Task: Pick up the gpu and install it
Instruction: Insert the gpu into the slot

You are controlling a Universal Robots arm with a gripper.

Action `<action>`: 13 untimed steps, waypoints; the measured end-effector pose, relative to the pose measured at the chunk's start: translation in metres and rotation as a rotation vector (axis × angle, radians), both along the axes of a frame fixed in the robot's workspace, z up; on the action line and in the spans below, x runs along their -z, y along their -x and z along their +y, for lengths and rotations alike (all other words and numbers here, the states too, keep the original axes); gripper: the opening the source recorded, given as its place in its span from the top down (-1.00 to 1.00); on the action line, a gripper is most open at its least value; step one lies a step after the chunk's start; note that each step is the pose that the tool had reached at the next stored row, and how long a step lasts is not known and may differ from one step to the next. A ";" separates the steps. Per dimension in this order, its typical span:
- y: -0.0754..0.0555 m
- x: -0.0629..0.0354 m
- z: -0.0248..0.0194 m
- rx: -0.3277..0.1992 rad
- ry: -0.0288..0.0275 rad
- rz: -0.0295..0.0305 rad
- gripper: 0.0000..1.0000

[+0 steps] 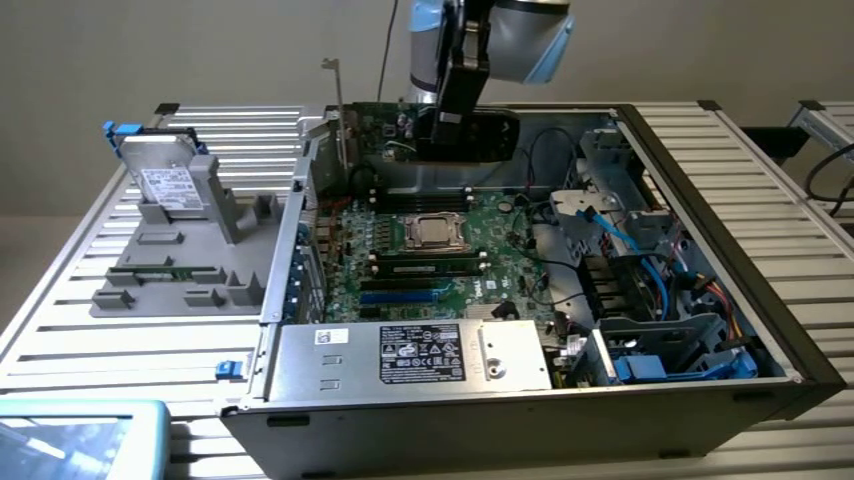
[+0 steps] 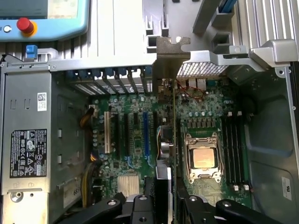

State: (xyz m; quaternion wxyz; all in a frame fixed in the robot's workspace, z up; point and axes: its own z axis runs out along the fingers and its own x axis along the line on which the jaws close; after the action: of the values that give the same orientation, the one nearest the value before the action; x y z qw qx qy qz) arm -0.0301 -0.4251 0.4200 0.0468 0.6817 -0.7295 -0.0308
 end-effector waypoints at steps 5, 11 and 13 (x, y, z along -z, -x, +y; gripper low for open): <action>0.003 0.0044 -0.0001 -0.002 0.0071 -0.0030 0.44; 0.004 0.0141 -0.0006 -0.014 0.0073 -0.0031 0.44; 0.004 0.0175 -0.0008 -0.015 0.0075 -0.0031 0.44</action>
State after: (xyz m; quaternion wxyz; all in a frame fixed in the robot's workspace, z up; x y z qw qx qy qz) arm -0.0340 -0.4259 0.4026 0.0485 0.6871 -0.7244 -0.0266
